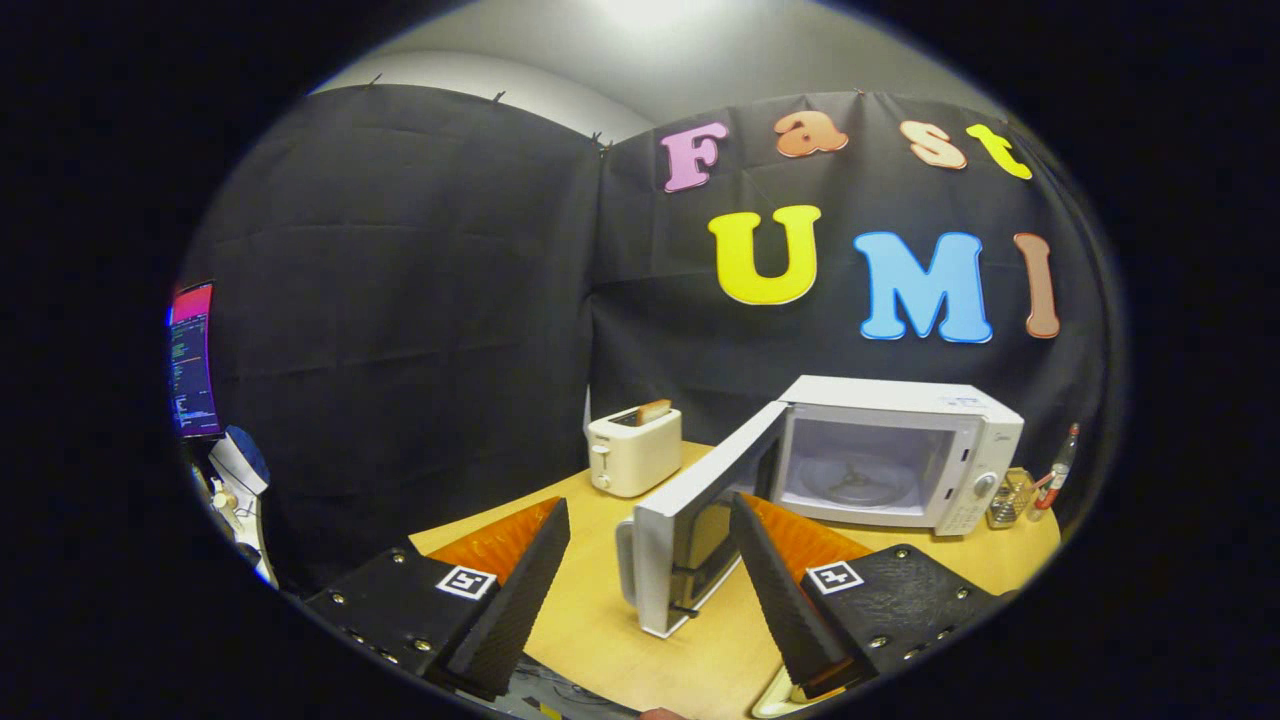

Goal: Open the microwave, put the food inside, and close the microwave door.

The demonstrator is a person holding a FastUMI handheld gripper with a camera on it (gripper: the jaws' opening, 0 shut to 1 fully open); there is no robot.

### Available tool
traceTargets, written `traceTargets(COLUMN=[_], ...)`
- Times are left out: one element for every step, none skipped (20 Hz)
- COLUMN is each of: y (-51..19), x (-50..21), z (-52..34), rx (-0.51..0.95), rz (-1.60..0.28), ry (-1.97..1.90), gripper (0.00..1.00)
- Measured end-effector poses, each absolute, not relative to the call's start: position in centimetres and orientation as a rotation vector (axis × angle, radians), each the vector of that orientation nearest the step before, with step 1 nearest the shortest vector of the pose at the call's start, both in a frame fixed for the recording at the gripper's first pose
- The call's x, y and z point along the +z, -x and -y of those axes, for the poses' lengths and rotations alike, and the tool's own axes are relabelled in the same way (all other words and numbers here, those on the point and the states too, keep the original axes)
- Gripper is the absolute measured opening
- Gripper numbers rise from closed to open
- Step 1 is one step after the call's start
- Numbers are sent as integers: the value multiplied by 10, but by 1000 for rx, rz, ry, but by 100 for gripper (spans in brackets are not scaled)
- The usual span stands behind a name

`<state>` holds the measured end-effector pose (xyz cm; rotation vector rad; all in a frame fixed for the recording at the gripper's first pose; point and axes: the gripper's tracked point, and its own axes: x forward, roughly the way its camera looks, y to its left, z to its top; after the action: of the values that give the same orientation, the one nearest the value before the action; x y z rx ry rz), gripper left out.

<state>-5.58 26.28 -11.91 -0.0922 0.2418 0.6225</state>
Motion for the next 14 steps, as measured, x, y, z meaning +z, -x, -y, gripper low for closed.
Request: traceTargets(y=[50, 43, 36, 32, 30, 26, 24, 22, 22, 22, 22, 22, 23, 25], x=[-120, -123, -128, -134, -140, -146, -152, -159, -168, -177, -189, -200, -210, -220], z=[-246, -232, -218, -203, -187, -174, -164, -152, -144, -136, -127, -120, -113, -108], rx=[593, 561, 529, 495, 461, 431, 404, 377, 360, 348, 334, 320, 306, 297], rz=[-245, -255, -269, -286, -303, -321, -338, -360, -384, -413, -443, -474, -503, -531], ry=[97, 101, 101, 101, 99, 95, 89, 86, 79, 74, 71, 67, 61, 52], gripper=[97, 97, 97, 97, 97, 97, 97, 97, 97, 97, 97, 97, 97, 97])
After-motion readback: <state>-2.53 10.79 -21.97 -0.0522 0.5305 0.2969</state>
